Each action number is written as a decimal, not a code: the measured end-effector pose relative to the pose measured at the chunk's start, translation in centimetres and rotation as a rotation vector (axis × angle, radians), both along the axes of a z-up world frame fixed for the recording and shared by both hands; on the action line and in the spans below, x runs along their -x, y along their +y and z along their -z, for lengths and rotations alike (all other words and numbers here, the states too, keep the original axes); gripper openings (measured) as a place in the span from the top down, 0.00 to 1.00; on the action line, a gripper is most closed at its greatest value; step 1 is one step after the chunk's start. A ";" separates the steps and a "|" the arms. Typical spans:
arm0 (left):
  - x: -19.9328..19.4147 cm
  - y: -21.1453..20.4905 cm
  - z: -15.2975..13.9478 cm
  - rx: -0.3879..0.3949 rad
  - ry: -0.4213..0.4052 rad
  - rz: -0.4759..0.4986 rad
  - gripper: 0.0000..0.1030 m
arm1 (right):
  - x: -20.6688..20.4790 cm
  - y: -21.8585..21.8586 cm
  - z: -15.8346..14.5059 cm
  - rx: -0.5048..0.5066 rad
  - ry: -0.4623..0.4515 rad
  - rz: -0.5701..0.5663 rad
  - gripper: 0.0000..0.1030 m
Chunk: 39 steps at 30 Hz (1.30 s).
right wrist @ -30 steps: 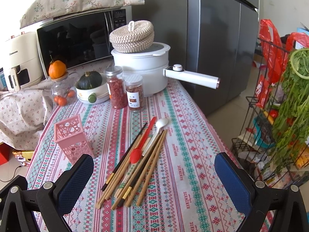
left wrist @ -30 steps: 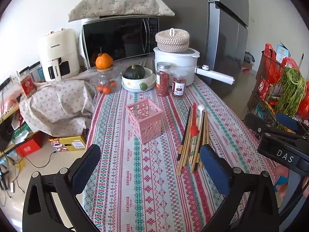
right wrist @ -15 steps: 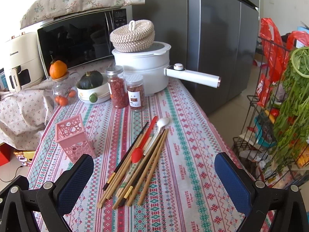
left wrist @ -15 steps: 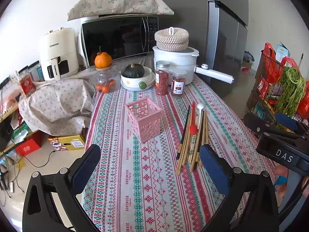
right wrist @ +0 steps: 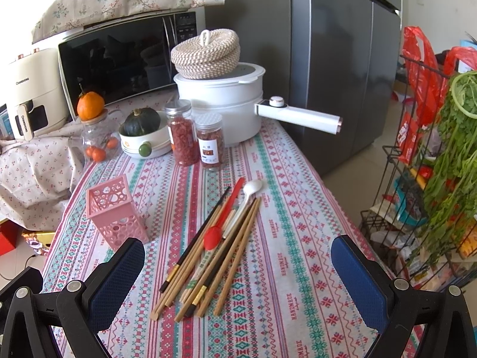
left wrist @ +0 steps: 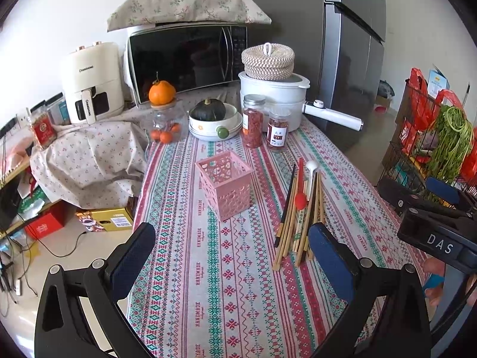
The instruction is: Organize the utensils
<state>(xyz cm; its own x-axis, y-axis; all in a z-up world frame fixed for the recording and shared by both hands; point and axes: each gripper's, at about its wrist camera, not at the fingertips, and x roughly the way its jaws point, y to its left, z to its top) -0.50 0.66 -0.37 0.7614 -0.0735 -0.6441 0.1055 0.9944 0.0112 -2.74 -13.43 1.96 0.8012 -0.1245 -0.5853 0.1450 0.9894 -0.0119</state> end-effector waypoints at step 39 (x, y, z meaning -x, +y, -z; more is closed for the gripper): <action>-19.4 -11.2 4.3 -0.039 0.457 0.300 0.35 | -10.6 -9.3 4.7 -0.223 0.323 0.090 0.00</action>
<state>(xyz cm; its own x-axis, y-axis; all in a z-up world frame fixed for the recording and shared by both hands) 18.95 -10.51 -4.66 0.3522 -0.2140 -0.9111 0.3873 0.9196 -0.0663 7.89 -22.71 -2.75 0.5635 -0.0270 -0.8257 0.2547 0.9564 0.1426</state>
